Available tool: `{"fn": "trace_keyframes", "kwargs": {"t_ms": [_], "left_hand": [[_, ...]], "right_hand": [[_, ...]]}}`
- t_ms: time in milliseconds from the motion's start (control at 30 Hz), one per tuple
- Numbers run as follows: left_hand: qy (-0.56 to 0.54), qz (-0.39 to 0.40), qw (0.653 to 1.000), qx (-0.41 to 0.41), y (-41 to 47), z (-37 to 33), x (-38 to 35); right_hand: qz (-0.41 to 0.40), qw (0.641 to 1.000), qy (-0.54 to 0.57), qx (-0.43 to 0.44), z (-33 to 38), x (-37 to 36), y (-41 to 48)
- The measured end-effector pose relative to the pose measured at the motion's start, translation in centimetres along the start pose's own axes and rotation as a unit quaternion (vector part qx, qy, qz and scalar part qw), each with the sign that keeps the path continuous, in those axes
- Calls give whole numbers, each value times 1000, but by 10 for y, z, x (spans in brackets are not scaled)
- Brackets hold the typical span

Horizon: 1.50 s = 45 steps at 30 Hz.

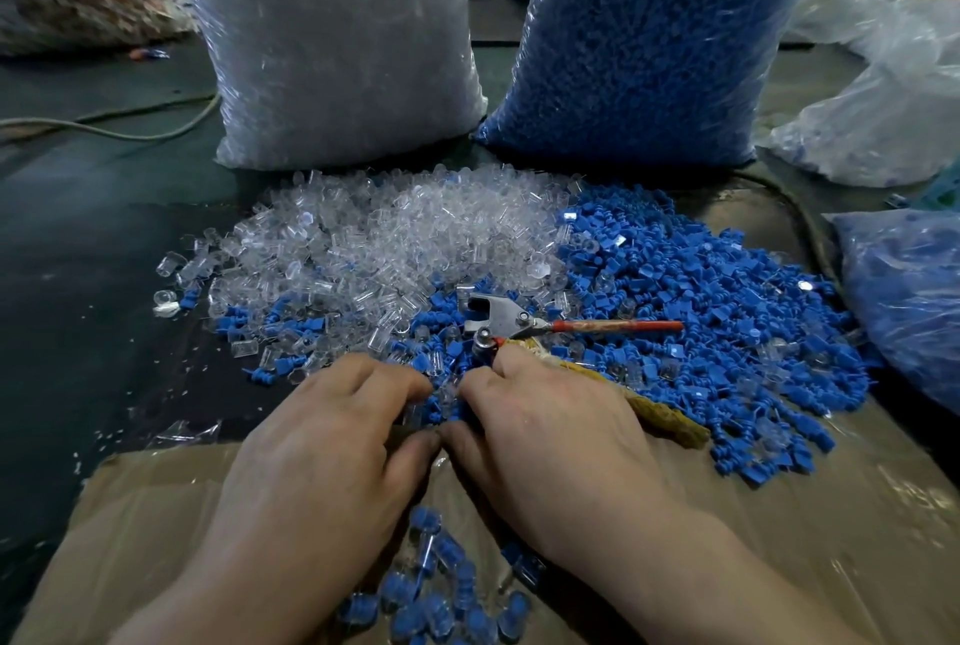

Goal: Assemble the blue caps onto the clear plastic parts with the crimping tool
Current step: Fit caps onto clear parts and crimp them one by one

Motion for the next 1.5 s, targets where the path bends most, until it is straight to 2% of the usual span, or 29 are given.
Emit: {"fn": "trace_keyframes", "kwargs": {"t_ms": [233,400,500,567,667,767,833,967,1133,1167,1267,1300,1400,1500], "left_hand": [[-29,-8,999,-10,0,2,2],[-52,-37,998,-7,1,4,-1],[-125,-77,989,38,-2,6,-1],[-188,-94,975,73,-4,8,-4],[-319,-97,933,135,-5,10,-10],[-430,-70,884,169,-3,12,-12],[-476,-51,861,172,-3,12,-12],[-506,-65,842,175,-2,12,-13],[-536,-74,827,155,-1,7,-11],[-537,-67,827,154,-1,5,-9],[-560,-66,810,162,-1,-2,-7],[-562,-64,807,168,0,-3,-6],[-556,-55,810,179,0,-6,-6],[-539,-55,824,167,-1,-6,-5]], "right_hand": [[8,1000,-14,10,0,1,-1],[-16,1000,-14,4,-3,-1,0],[-13,1000,0,-4,-5,-1,0],[-15,999,51,-4,-8,-1,-1],[-23,989,143,-28,-14,3,-6],[-27,962,264,-69,-20,8,-13],[-2,931,357,-83,-20,9,-16],[64,846,517,-112,-18,11,-17],[81,788,603,-89,-15,11,-19],[65,799,592,-75,-15,9,-20],[-78,911,405,5,-17,8,-20],[-114,927,356,24,-17,9,-20],[-144,935,322,43,-14,8,-20],[-123,950,282,60,-12,7,-21]]}}
Point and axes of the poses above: each hand's wrist, its own y-axis towards the middle knuckle, its own x-axis out of the back of the hand, z = x × y, the point moved 1 cm from there along y, towards the middle knuckle, and after that the axes turned 8 degrees about -x, right-handed, at the moved point
